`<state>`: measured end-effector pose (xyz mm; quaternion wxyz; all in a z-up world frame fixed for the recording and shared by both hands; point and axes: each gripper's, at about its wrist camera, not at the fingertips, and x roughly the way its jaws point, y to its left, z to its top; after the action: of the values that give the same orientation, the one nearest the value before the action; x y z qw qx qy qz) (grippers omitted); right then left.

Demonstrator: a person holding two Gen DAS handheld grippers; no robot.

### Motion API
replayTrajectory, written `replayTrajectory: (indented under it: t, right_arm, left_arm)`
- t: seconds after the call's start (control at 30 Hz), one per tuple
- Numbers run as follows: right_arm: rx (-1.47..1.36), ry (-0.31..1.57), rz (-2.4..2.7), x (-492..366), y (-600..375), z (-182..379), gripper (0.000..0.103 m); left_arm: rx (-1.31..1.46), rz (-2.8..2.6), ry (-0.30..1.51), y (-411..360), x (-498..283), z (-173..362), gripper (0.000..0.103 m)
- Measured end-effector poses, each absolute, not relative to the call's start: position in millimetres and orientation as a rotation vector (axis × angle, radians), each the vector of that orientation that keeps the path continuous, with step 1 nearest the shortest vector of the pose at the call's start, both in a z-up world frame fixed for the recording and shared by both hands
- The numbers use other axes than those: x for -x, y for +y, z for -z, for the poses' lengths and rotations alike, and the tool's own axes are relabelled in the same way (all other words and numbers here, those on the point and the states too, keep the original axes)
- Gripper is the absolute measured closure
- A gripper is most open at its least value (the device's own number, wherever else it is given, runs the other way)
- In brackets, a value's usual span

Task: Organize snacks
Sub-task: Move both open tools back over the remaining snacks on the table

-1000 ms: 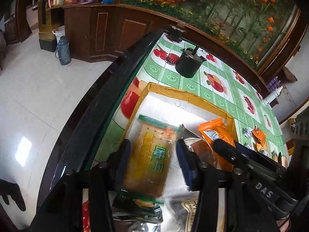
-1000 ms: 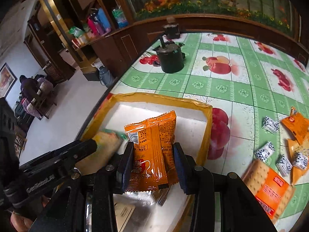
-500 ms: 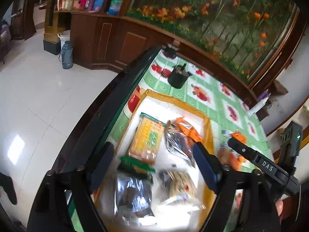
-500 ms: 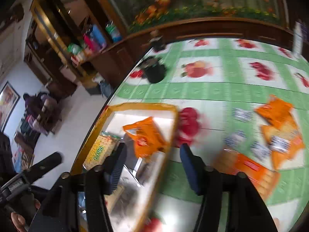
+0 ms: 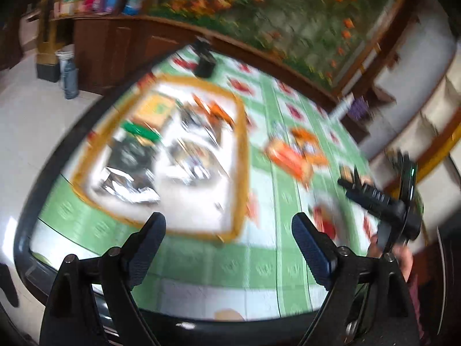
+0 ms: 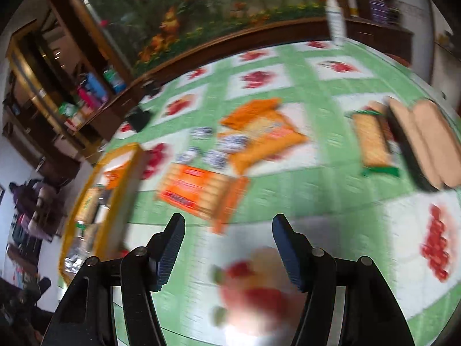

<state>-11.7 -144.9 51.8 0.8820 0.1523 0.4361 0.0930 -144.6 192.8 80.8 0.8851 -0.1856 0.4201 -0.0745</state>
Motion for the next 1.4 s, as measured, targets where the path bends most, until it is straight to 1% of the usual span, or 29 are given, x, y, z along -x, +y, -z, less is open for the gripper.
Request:
replayTrajectory:
  t: [0.43,0.63,0.93,1.1,1.13,1.17,1.23,1.33,1.4]
  right_arm:
    - [-0.439,0.88,-0.023,55,-251,-29,0.036]
    - [-0.446,0.872,0.019,44,-274,-30,0.036]
    - [-0.322,0.858,0.057,-37,-253,-41,0.036]
    - [-0.291,0.894,-0.114,-65,-200,-48,0.036]
    - [-0.28,0.91,-0.151,-69,-186,-46,0.04]
    - [-0.264,0.927,-0.189,-72,-170,-44,0.05]
    - [-0.22,0.967,-0.264,-79,-134,-37,0.056]
    - [-0.143,0.979,-0.231,-87,-102,-25,0.056]
    - [-0.165,0.99,-0.25,-85,-96,-19,0.056]
  left_arm:
    - [0.284,0.242,0.944,142,158,-61,0.014]
    - [0.229,0.29,0.952,118,156,-56,0.014]
    - [0.174,0.381,0.907,97,158,-64,0.014]
    - [0.204,0.393,0.914,95,149,-61,0.014]
    - [0.208,0.393,0.922,95,146,-60,0.014]
    - [0.208,0.391,0.927,95,145,-59,0.014]
    - [0.204,0.38,0.934,96,143,-58,0.014]
    - [0.205,0.364,0.933,101,142,-58,0.014]
    - [0.212,0.353,0.926,107,142,-60,0.014]
